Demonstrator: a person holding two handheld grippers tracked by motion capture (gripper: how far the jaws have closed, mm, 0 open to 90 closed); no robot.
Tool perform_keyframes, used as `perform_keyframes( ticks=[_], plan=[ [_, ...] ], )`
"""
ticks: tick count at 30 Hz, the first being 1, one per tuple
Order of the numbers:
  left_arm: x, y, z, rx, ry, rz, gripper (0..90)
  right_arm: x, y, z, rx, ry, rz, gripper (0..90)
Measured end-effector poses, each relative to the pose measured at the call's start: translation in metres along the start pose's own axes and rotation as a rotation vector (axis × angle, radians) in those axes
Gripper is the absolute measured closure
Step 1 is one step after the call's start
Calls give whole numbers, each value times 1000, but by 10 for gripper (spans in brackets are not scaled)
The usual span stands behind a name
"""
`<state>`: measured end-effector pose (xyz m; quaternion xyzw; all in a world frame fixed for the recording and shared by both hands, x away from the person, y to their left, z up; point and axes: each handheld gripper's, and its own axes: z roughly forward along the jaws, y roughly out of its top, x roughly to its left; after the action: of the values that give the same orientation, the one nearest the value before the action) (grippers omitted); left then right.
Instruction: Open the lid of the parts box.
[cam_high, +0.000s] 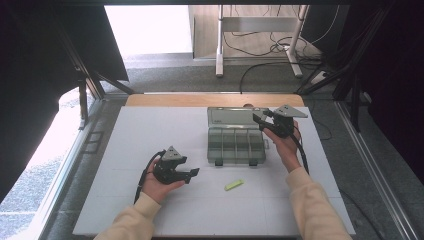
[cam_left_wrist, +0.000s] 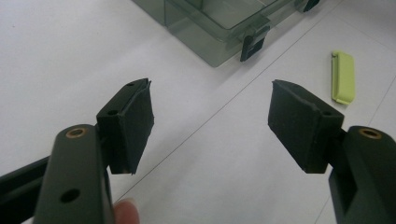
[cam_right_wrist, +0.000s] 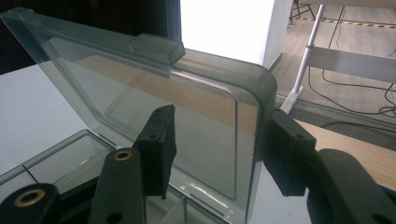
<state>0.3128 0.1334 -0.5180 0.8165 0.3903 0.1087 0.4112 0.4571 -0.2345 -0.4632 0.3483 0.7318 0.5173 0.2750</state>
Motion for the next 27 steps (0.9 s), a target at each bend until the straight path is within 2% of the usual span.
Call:
perform_keyframes(
  ticks=[7,27],
  plan=[
    [2,0,-3,-23,17,-13,318,-2,2,2,0,-2,1,491],
    [2,-1,-1,-19,21,-6,320,-8,2,9,-2,-11,24,522]
  ],
)
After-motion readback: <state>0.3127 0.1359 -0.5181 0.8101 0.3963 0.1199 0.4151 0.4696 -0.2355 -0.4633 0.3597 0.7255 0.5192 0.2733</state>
